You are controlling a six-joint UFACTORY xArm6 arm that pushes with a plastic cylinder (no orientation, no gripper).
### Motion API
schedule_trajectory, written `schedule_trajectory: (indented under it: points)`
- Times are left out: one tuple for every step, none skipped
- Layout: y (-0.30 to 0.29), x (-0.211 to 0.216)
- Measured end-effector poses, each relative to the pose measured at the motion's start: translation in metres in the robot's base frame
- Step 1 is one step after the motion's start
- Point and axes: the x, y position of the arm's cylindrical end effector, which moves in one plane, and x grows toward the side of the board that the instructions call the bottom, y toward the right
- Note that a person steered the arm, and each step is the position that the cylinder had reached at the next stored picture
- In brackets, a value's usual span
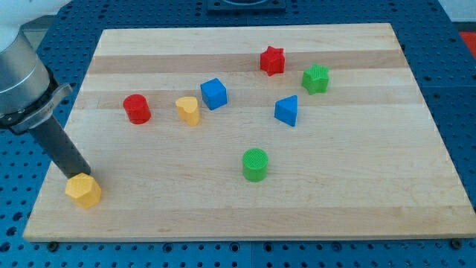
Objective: Move the red circle slightly left
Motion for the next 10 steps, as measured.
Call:
schedule_trajectory:
  points:
    - [0.000, 0.000]
    - [0.000, -0.015]
    - [0.000, -0.073]
    - [-0.007, -0.125]
    - [-0.001, -0.151]
    - [0.069, -0.162]
    - [0.103, -0.162]
    - [0.090, -0.143]
    - [0.076, -0.141]
    - [0.077, -0.141]
